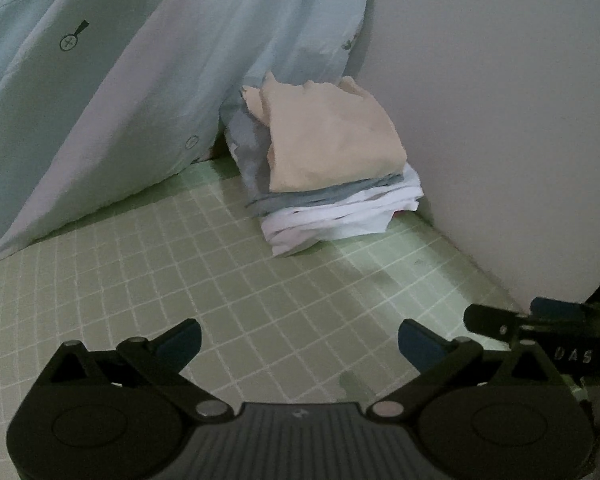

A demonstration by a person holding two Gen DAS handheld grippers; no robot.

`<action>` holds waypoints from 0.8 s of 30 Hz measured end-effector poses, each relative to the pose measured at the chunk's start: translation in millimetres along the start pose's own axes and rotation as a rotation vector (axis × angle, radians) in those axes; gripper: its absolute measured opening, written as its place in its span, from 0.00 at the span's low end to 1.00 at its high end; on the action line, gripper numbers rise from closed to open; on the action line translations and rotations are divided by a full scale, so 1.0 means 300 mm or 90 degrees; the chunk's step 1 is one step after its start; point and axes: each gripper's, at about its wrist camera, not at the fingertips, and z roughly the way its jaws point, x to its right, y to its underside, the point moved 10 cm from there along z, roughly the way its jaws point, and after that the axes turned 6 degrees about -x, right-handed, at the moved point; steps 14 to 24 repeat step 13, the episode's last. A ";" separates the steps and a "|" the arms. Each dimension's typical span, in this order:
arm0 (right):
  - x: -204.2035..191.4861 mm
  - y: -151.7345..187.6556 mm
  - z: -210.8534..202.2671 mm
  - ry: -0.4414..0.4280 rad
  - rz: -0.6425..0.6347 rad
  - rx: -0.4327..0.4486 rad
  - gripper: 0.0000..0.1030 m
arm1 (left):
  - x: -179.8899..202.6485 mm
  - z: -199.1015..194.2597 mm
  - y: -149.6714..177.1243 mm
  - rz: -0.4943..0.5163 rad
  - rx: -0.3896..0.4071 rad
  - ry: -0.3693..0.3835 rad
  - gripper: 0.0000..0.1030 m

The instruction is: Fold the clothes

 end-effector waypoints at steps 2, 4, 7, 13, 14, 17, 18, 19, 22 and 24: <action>0.005 0.007 -0.012 0.000 0.001 0.002 1.00 | 0.005 -0.011 0.002 -0.001 0.005 0.009 1.00; 0.010 0.012 -0.025 -0.001 0.002 0.005 1.00 | 0.012 -0.019 0.007 0.001 0.007 0.012 1.00; 0.018 0.015 -0.042 -0.004 0.003 0.011 1.00 | 0.021 -0.027 0.014 0.007 0.008 0.013 1.00; 0.026 0.017 -0.060 -0.004 0.005 0.017 1.00 | 0.023 -0.039 0.021 0.005 0.011 0.009 1.00; 0.026 0.017 -0.060 -0.004 0.005 0.017 1.00 | 0.023 -0.039 0.021 0.005 0.011 0.009 1.00; 0.026 0.017 -0.060 -0.004 0.005 0.017 1.00 | 0.023 -0.039 0.021 0.005 0.011 0.009 1.00; 0.026 0.017 -0.060 -0.004 0.005 0.017 1.00 | 0.023 -0.039 0.021 0.005 0.011 0.009 1.00; 0.026 0.017 -0.060 -0.004 0.005 0.017 1.00 | 0.023 -0.039 0.021 0.005 0.011 0.009 1.00; 0.026 0.017 -0.060 -0.004 0.005 0.017 1.00 | 0.023 -0.039 0.021 0.005 0.011 0.009 1.00; 0.026 0.017 -0.060 -0.004 0.005 0.017 1.00 | 0.023 -0.039 0.021 0.005 0.011 0.009 1.00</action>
